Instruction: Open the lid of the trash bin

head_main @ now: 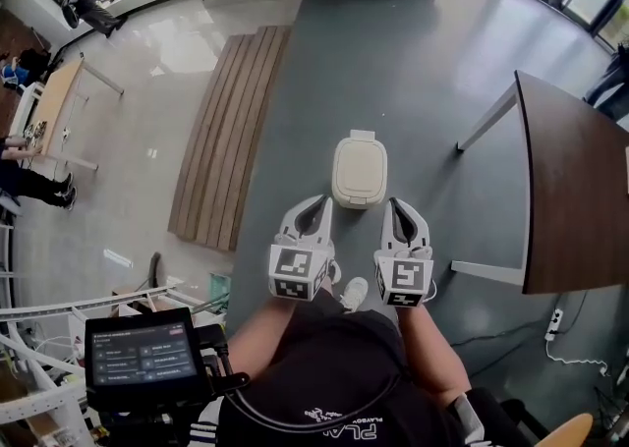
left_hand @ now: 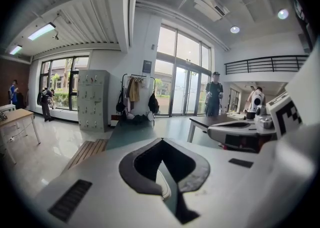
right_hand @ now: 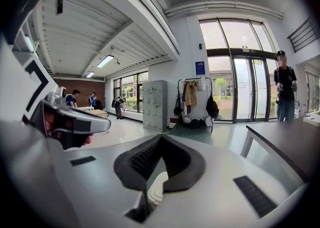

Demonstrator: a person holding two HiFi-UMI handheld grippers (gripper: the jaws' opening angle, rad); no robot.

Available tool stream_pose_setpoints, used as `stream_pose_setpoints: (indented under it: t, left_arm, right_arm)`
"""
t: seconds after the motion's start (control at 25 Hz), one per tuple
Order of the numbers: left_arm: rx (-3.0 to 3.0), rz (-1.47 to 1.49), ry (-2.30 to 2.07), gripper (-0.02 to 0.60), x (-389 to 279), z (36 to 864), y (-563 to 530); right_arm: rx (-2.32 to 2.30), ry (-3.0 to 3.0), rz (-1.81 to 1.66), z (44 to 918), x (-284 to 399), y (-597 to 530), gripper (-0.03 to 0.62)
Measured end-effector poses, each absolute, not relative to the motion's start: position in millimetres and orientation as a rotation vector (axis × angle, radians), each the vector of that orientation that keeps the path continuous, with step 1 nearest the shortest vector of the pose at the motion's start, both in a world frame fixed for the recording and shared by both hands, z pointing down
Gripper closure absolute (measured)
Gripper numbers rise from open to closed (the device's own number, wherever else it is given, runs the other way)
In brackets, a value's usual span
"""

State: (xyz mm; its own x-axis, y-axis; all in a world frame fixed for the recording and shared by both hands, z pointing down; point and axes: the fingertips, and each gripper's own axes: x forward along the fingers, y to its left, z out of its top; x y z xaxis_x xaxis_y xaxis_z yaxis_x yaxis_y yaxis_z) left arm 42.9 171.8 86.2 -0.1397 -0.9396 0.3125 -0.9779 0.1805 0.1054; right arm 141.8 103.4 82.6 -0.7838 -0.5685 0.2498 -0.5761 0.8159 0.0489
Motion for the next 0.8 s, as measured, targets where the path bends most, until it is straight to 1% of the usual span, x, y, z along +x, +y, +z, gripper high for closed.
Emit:
stream_pose_setpoints:
  t: [0.24, 0.56, 0.8]
  left_arm:
    - [1.854, 0.194, -2.133, 0.581, -13.4, 90.0, 108.0]
    - [1.847, 0.194, -2.127, 0.581, -68.4, 84.5, 73.1]
    - [1.85, 0.207, -2.101, 0.581, -108.8, 95.0, 48.2]
  right_arm:
    - [0.916, -2.723, 0.096, 88.4, 88.8, 40.8, 0.599]
    - [0.901, -2.715, 0.115, 87.9, 33.1, 4.5, 0.599]
    - [0.932, -2.69, 0.046, 87.6, -4.2, -22.3, 0.599]
